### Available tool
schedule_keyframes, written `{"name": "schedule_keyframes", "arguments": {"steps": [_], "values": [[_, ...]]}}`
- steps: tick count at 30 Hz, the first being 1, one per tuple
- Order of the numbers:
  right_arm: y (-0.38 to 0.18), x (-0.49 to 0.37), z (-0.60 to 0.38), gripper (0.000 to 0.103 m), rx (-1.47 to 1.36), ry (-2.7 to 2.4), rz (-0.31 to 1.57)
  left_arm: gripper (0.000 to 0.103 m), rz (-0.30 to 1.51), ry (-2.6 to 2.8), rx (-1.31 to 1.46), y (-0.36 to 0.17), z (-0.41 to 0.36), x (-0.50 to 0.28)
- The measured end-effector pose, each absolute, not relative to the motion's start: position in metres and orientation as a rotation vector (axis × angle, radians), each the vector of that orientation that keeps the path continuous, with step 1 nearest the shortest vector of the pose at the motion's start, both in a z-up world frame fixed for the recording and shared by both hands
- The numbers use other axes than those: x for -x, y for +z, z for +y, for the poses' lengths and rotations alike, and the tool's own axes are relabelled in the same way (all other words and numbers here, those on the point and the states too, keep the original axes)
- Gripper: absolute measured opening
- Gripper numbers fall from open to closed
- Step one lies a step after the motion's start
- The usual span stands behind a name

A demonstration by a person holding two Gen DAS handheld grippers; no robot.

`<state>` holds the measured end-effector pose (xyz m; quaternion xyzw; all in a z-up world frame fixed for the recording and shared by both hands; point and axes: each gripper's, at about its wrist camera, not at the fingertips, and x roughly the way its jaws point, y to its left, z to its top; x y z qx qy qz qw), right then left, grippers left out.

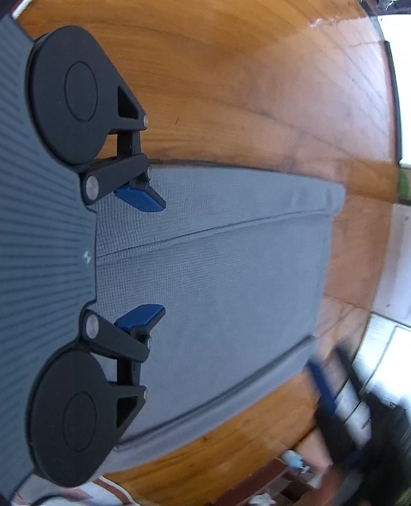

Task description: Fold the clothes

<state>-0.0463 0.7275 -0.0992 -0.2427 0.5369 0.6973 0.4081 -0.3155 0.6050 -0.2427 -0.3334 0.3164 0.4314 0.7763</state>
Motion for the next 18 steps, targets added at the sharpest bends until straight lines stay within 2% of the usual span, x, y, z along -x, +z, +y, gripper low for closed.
{"name": "schedule_keyframes", "arguments": {"steps": [5,7,12,14,16,18], "values": [[-0.136,0.066,0.79,0.049,0.538,1.748,1.376,0.059,0.678,0.928,0.772,-0.258,0.613,0.322],[-0.148,0.077,0.808,0.049,0.535,1.739,1.359,0.048,0.691,0.915,0.76,-0.258,0.616,0.321],[-0.176,0.109,0.844,0.049,0.568,1.723,1.285,0.033,0.677,0.906,0.772,-0.261,0.618,0.32],[-0.186,0.12,0.854,0.05,0.579,1.718,1.263,0.025,0.684,0.903,0.764,-0.262,0.619,0.318],[-0.193,0.13,0.863,0.051,0.608,1.698,1.21,0.009,0.69,0.916,0.767,-0.264,0.625,0.318],[-0.194,0.137,0.866,0.047,0.623,1.691,1.112,0.007,0.673,0.917,0.806,-0.266,0.631,0.319]]}}
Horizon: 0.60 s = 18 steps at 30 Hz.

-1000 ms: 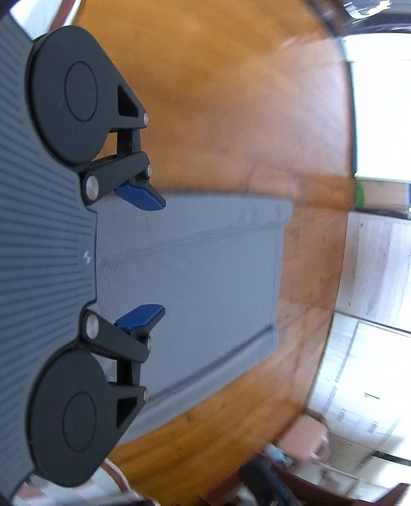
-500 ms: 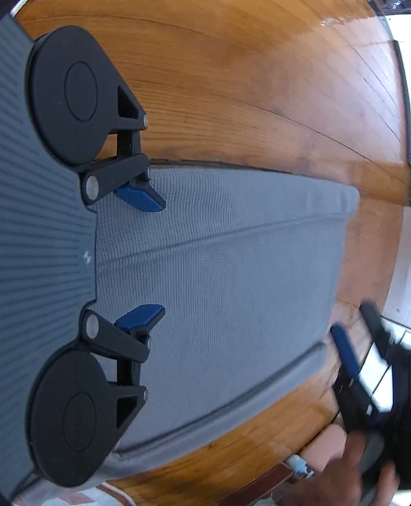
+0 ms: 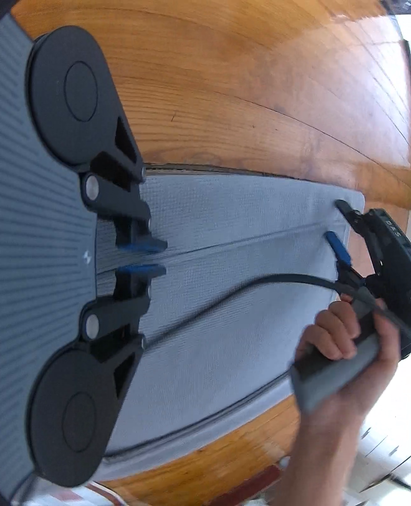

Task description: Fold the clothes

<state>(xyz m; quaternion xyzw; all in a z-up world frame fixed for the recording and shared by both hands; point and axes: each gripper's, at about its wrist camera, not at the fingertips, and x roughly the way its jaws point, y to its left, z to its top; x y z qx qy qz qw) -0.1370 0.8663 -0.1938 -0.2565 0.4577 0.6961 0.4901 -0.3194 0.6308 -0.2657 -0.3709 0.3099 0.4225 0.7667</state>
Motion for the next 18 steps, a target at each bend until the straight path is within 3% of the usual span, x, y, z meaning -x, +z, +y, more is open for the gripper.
{"name": "schedule_keyframes", "arguments": {"steps": [1,2,6,10,12,14,15,18], "values": [[-0.192,0.14,0.865,0.012,0.617,1.698,1.054,0.006,0.668,0.915,0.818,-0.266,0.632,0.321],[-0.19,0.143,0.864,0.004,0.611,1.704,0.996,0.005,0.668,0.916,0.819,-0.266,0.631,0.322],[-0.169,0.13,0.845,0.001,0.51,1.647,0.827,0.005,0.642,0.907,0.847,-0.267,0.629,0.329],[-0.167,0.099,0.843,0.001,0.454,1.567,0.873,0.005,0.66,0.887,0.827,-0.268,0.632,0.32],[-0.176,0.087,0.851,0.01,0.417,1.592,1.054,0.007,0.674,0.9,0.809,-0.27,0.632,0.316],[-0.184,0.085,0.854,0.034,0.39,1.619,1.164,0.007,0.672,0.909,0.799,-0.27,0.632,0.316],[-0.187,0.089,0.854,0.052,0.388,1.633,1.183,0.009,0.67,0.913,0.794,-0.27,0.632,0.316],[-0.194,0.108,0.86,0.053,0.443,1.672,1.178,0.009,0.692,0.912,0.726,-0.271,0.63,0.311]]}}
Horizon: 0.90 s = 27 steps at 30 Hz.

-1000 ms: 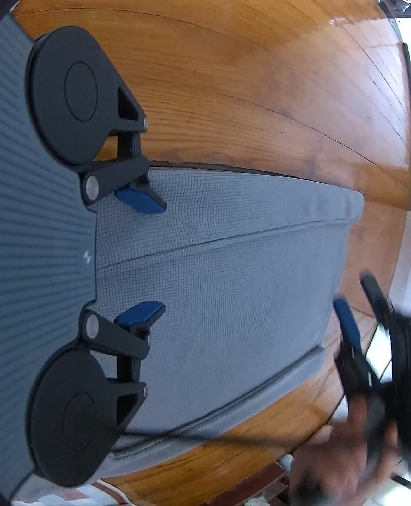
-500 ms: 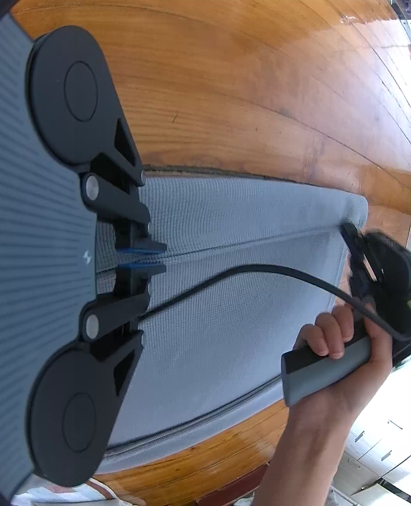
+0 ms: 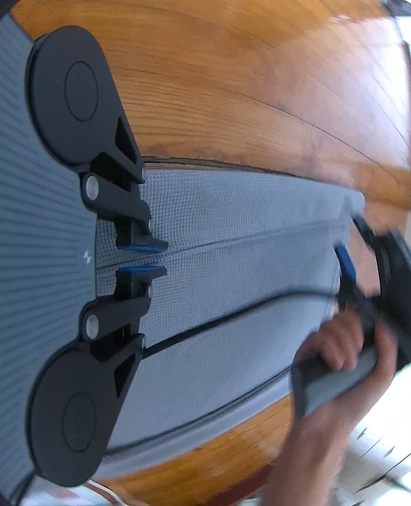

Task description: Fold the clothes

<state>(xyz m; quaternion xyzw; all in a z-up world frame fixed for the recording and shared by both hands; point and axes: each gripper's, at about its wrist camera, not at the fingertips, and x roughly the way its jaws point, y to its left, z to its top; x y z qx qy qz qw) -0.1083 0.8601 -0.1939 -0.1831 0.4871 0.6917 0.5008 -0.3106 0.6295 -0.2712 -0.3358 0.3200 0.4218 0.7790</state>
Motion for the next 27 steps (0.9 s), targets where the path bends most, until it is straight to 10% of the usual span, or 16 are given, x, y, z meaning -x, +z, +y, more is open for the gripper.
{"name": "schedule_keyframes", "arguments": {"steps": [2,5,7,17,21,27], "values": [[-0.2,0.127,0.873,0.053,0.524,1.669,1.138,0.009,0.719,0.901,0.654,-0.272,0.626,0.304],[-0.201,0.157,0.87,0.004,0.666,1.657,0.888,0.004,0.69,0.897,0.718,-0.273,0.63,0.312],[-0.193,0.158,0.855,0.002,0.653,1.669,0.758,0.003,0.664,0.894,0.776,-0.273,0.634,0.32],[-0.183,0.133,0.854,0.011,0.745,1.56,0.823,0.009,0.646,0.897,0.833,-0.278,0.636,0.325],[-0.171,0.081,0.845,0.038,0.605,1.511,0.914,0.052,0.593,0.861,0.867,-0.269,0.647,0.331],[-0.152,-0.046,0.827,0.047,0.404,1.536,1.125,0.052,0.54,0.85,0.93,-0.249,0.687,0.361]]}}
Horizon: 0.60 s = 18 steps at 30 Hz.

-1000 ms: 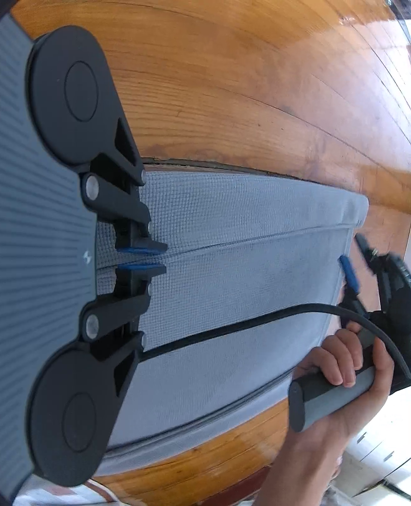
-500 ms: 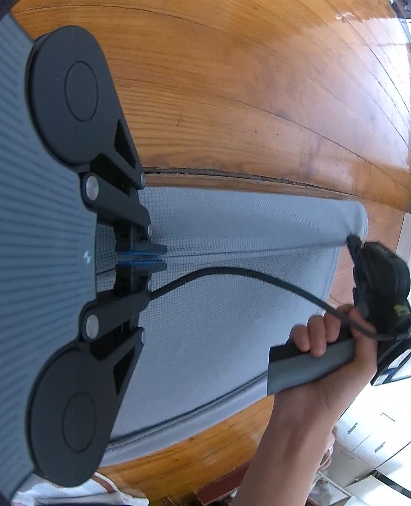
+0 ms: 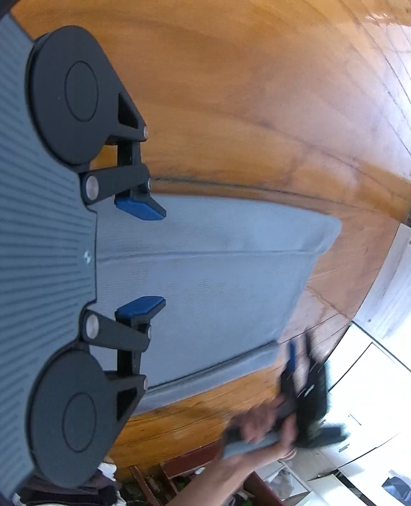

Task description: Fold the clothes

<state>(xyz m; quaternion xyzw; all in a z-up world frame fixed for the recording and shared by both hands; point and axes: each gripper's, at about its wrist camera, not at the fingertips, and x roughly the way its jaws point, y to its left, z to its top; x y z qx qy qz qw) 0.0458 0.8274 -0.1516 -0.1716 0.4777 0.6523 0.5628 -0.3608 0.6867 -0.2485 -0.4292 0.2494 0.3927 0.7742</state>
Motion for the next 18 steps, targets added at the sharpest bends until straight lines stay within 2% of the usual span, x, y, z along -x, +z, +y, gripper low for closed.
{"name": "schedule_keyframes", "arguments": {"steps": [6,9,12,18], "values": [[-0.163,-0.135,0.799,0.047,0.358,1.441,1.211,0.053,0.609,0.855,0.843,-0.243,0.776,0.35],[-0.167,-0.148,0.785,0.047,0.411,1.389,1.16,0.053,0.634,0.848,0.844,-0.254,0.822,0.336],[-0.174,-0.156,0.775,0.047,0.419,1.378,1.15,0.053,0.672,0.844,0.803,-0.248,0.84,0.32],[-0.19,-0.148,0.782,0.047,0.499,1.381,1.089,0.053,0.636,0.866,0.8,-0.251,0.866,0.307]]}}
